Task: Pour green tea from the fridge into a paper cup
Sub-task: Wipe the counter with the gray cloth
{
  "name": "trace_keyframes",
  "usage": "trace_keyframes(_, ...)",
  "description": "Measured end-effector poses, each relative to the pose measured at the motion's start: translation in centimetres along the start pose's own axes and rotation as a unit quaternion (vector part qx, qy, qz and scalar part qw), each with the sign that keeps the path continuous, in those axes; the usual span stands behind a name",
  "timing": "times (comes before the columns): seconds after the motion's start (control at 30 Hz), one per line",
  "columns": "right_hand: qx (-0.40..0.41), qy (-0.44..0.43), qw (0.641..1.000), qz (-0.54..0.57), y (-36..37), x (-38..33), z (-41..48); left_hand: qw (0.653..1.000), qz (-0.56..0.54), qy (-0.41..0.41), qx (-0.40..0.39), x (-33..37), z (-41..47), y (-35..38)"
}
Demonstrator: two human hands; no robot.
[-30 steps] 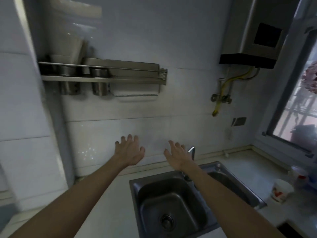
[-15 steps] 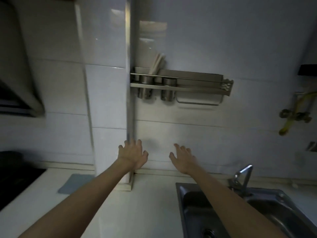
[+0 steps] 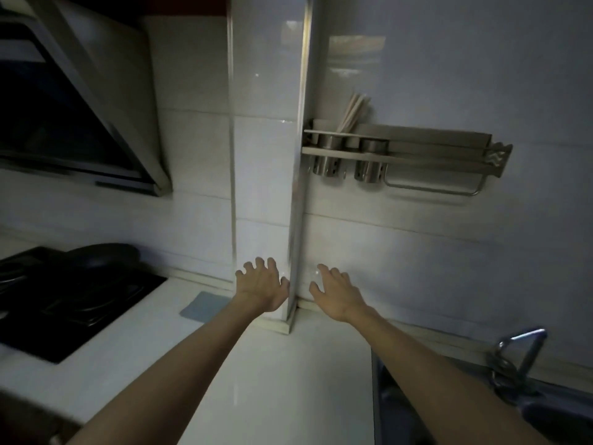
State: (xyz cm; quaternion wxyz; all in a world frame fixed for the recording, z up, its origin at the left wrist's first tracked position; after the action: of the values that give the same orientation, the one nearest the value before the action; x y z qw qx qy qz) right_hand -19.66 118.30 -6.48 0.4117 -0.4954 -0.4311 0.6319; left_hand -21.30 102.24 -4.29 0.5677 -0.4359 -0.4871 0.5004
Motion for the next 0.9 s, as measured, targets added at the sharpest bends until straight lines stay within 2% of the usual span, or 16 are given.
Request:
trace_keyframes(0.4, -0.029, -0.038, 0.997, 0.056, 4.5, -2.9, -2.2, 0.998, 0.035, -0.048, -0.021, -3.6, -4.0, 1.0)
trace_keyframes(0.7, -0.044, -0.062, 0.997, -0.024, 4.5, -4.1, -2.4, 0.998, 0.048, -0.044, -0.013, -5.9, -4.8, 1.6)
trace_keyframes(0.9, -0.037, -0.057, 0.997, -0.021, 4.9, -7.3, -1.2, 0.998, 0.054, -0.045, -0.004, -10.0, -4.1, 1.5)
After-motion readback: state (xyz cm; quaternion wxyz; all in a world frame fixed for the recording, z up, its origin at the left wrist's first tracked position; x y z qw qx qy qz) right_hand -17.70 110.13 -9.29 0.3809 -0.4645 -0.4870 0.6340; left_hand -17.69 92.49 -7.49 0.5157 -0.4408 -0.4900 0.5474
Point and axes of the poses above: each hand's wrist, its own z-axis towards the middle knuckle, its own y-axis out of the palm, x = y × z, the point moved 8 cm from there along z, towards the middle knuckle, and after that the axes turned 10 degrees about -y, right-handed, at the moved point
